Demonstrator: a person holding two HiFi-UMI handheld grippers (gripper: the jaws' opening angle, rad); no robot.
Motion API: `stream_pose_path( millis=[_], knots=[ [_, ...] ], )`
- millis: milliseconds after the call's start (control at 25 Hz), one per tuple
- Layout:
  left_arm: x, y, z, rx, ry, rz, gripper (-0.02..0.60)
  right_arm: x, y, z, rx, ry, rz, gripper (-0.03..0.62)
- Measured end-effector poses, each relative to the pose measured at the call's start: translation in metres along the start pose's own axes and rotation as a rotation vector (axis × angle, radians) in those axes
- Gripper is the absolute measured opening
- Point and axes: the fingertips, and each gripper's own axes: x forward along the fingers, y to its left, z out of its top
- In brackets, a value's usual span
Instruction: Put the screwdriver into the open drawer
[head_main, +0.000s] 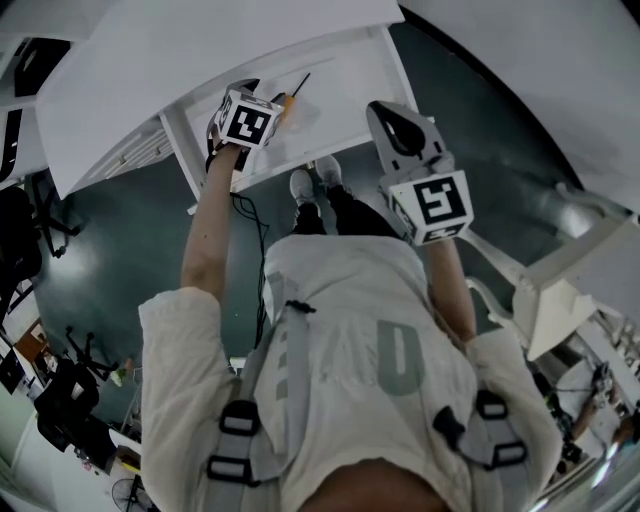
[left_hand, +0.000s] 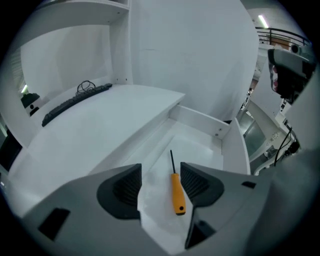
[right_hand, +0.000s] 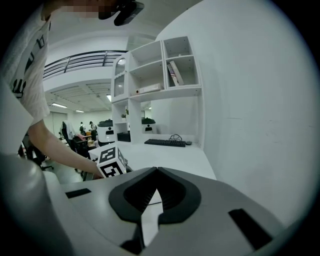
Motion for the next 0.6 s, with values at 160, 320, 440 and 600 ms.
stream_pose_path(
  millis=[160,320,440,600],
  knots=[
    [-0.029,0.005,0.037,0.003,-0.105,0.029,0.238,0.006,0.004,0.029,-0.05,-0.059,0.014,0.005],
    [-0.072,0.019,0.071,0.004,-0.21,0.074,0.215,0.015,0.012,0.055,-0.094,-0.11,0.034,0.005],
    [-0.117,0.035,0.098,-0.008,-0.315,0.145,0.181,0.021,0.018,0.07,-0.116,-0.144,0.049,0.005],
    [-0.188,0.047,0.13,-0.029,-0.506,0.252,0.146,0.029,0.029,0.087,-0.136,-0.18,0.072,0.005]
  ],
)
